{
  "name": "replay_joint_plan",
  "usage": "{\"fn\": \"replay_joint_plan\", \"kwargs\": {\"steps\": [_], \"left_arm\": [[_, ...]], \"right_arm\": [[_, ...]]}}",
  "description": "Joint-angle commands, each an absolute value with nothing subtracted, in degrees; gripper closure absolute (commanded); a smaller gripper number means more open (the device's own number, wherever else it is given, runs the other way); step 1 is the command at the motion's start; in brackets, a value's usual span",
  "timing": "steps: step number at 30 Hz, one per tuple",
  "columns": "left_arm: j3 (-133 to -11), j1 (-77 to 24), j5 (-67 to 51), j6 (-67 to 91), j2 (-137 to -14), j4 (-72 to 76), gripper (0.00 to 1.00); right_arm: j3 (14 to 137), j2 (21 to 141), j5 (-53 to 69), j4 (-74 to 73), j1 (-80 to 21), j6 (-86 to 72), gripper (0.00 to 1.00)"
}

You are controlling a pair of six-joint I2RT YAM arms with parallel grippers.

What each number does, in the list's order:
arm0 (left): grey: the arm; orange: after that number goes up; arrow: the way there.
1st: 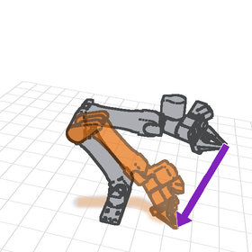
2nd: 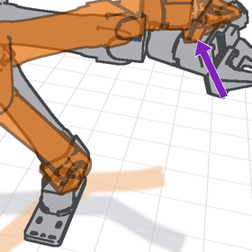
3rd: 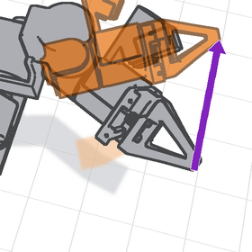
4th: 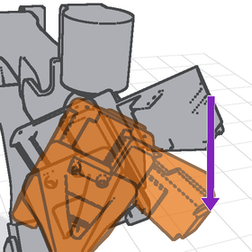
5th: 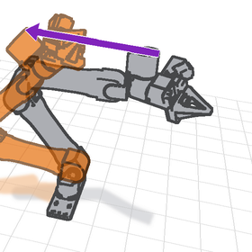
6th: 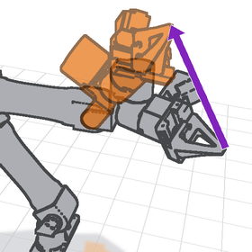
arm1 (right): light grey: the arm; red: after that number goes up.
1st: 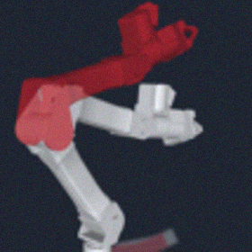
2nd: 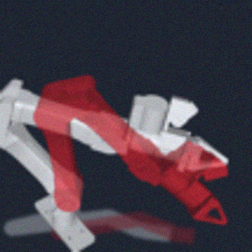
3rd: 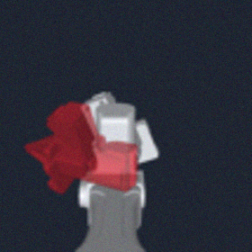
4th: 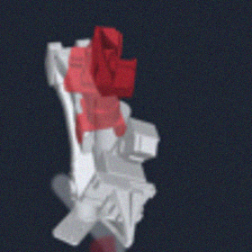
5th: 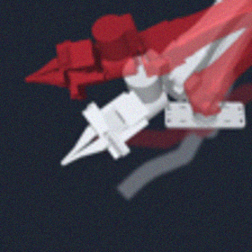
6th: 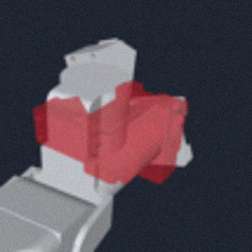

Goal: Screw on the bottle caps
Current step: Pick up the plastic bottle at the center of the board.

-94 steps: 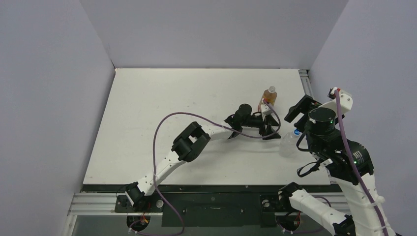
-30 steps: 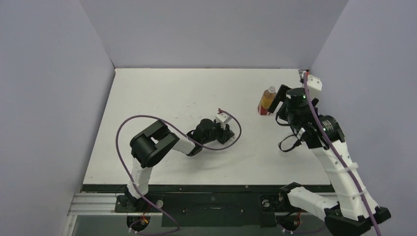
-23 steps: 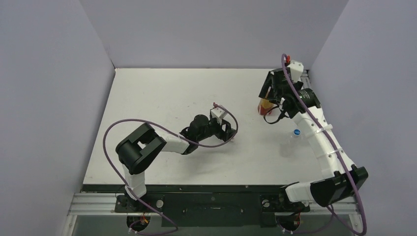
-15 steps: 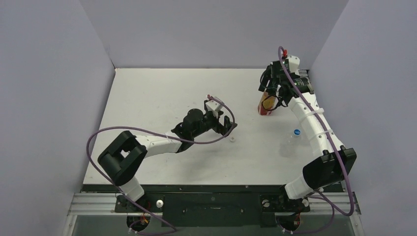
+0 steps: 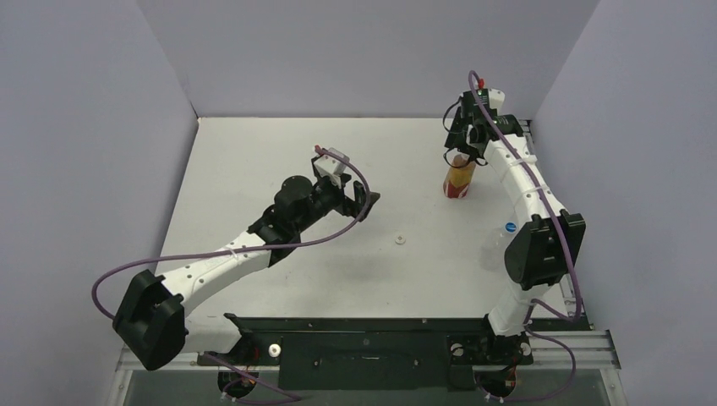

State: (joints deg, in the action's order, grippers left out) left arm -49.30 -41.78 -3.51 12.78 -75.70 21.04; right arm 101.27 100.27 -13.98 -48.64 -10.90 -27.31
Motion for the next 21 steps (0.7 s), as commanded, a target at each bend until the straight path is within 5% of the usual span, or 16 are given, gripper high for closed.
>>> {"fn": "replay_joint_plan", "kwargs": {"steps": [1, 21], "left_arm": [[-48.21, -41.25, -3.61, 11.74, -69.98, 16.38, 0.04], [-46.08, -40.64, -5.62, 10.63, -64.51, 13.35, 0.03]], "right_arm": [[104.49, 102.21, -13.62, -47.55, -10.47, -26.47, 0.43], [103.57, 106.71, -15.99, -45.80, -8.30, -26.38, 0.57]]}}
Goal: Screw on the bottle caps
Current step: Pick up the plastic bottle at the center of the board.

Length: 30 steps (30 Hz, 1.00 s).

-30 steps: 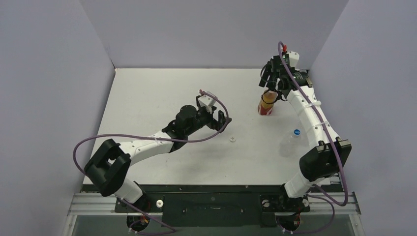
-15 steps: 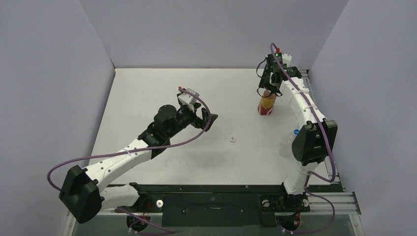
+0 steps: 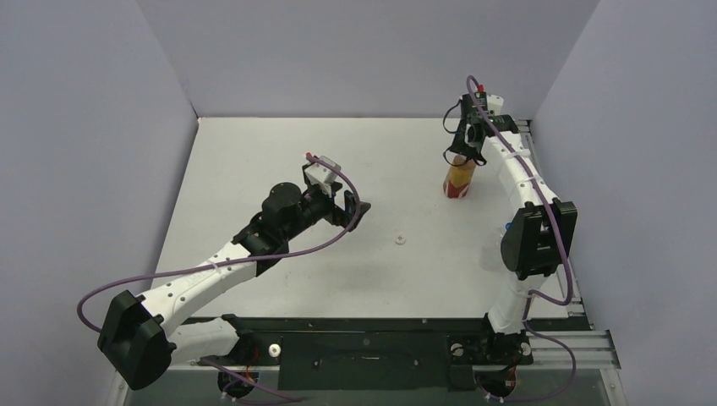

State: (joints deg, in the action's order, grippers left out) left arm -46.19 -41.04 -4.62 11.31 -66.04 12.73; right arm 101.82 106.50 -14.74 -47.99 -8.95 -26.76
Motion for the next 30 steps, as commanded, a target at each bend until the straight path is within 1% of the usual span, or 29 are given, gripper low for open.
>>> {"fn": "replay_joint_plan", "kwargs": {"steps": [1, 4, 6, 11, 13, 18, 25, 30], "left_arm": [[-46.11, -40.68, -5.62, 10.63, -64.47, 13.29, 0.03], [-46.28, -40.67, -5.50, 10.49, -64.25, 13.00, 0.03], [-46.39, -40.67, -5.46, 10.39, -64.17, 12.67, 0.04], [-46.74, -40.59, -5.78, 10.42, -64.53, 12.57, 0.04], [-46.68, -40.49, -5.89, 10.68, -64.57, 12.53, 0.04], [-46.02, -40.02, -5.99, 11.23, -63.35, 12.44, 0.04], [-45.91, -39.40, -5.85, 10.68, -61.53, 10.70, 0.04], [-45.99, -38.89, -6.24, 10.26, -61.43, 10.79, 0.03]], "right_arm": [[103.55, 106.83, -16.04, -45.80, -8.27, -26.37, 0.57], [102.88, 107.00, -15.77, -45.27, -8.26, -26.37, 0.64], [102.69, 107.20, -15.36, -45.15, -8.26, -26.37, 0.66], [102.54, 107.64, -14.76, -44.84, -8.26, -26.08, 0.68], [102.51, 107.93, -14.19, -44.83, -8.31, -26.05, 0.70], [102.76, 108.26, -13.62, -45.00, -8.71, -26.10, 0.86], [103.17, 106.64, -13.66, -45.52, -10.19, -26.08, 0.99], [104.22, 105.60, -13.83, -46.84, -11.79, -26.02, 1.00]]}}
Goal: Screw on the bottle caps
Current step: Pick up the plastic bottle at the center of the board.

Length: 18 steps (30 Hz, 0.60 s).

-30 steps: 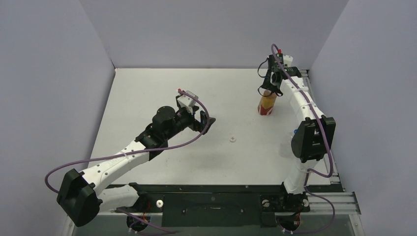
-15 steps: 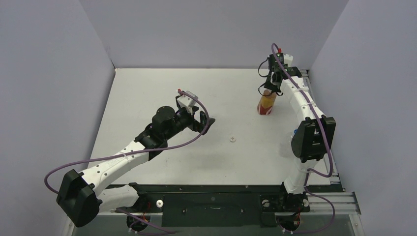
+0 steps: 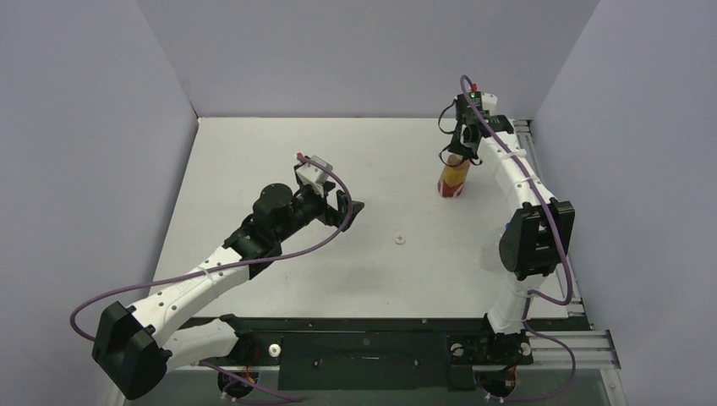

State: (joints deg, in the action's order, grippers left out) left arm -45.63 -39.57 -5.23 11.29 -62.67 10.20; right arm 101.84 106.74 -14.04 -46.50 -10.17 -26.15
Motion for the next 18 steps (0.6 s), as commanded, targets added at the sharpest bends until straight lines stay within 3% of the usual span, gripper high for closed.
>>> {"fn": "replay_joint_plan", "kwargs": {"steps": [1, 18], "left_arm": [[-46.07, -38.87, -6.33, 10.21, -61.52, 10.80, 0.04], [-45.03, -38.02, -7.24, 7.03, -64.78, 17.41, 0.04]], "right_arm": [[104.36, 105.40, -13.86, -47.06, -12.24, -26.02, 1.00], [106.94, 103.34, -11.78, -51.02, -21.33, -26.77, 1.00]]}}
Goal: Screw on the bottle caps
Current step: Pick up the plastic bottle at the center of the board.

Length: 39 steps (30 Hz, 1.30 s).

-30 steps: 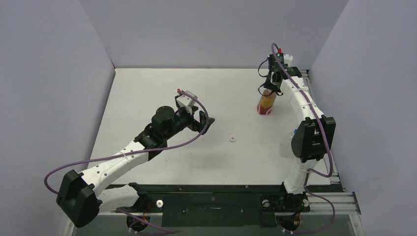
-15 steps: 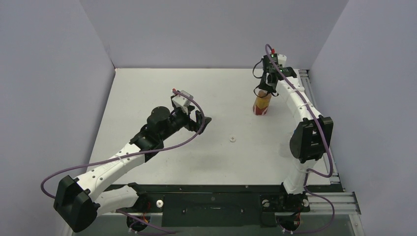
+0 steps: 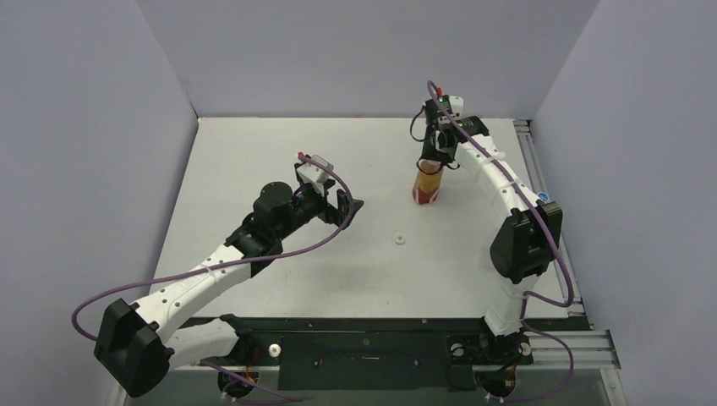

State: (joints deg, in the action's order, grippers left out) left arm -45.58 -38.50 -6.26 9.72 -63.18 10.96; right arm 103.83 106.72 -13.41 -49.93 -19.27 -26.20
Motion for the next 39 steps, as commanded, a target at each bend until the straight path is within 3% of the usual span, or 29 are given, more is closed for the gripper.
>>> {"fn": "replay_joint_plan", "kwargs": {"steps": [1, 15, 34, 36, 39], "left_arm": [[-44.17, -37.98, -7.49, 6.63, -65.13, 20.33, 0.04], [-40.94, -36.61, -22.57, -2.07, -79.52, 48.20, 0.04], [-40.88, -36.46, -22.96, -5.90, -80.50, 47.49, 0.01], [-41.10, -36.47, -23.14, -5.76, -80.44, 47.06, 0.09], [-41.45, -36.45, -23.00, -4.15, -79.97, 46.69, 0.28]], "right_arm": [[107.17, 103.09, -10.74, -51.26, -21.65, -26.89, 1.00], [106.81, 91.60, -1.12, -54.20, -30.85, -29.34, 1.00], [108.91, 87.51, 1.54, -53.95, -40.89, -32.87, 1.00], [109.23, 87.49, 1.46, -53.96, -41.35, -33.19, 1.00], [109.43, 87.41, 0.82, -54.29, -41.85, -33.44, 1.00]]}}
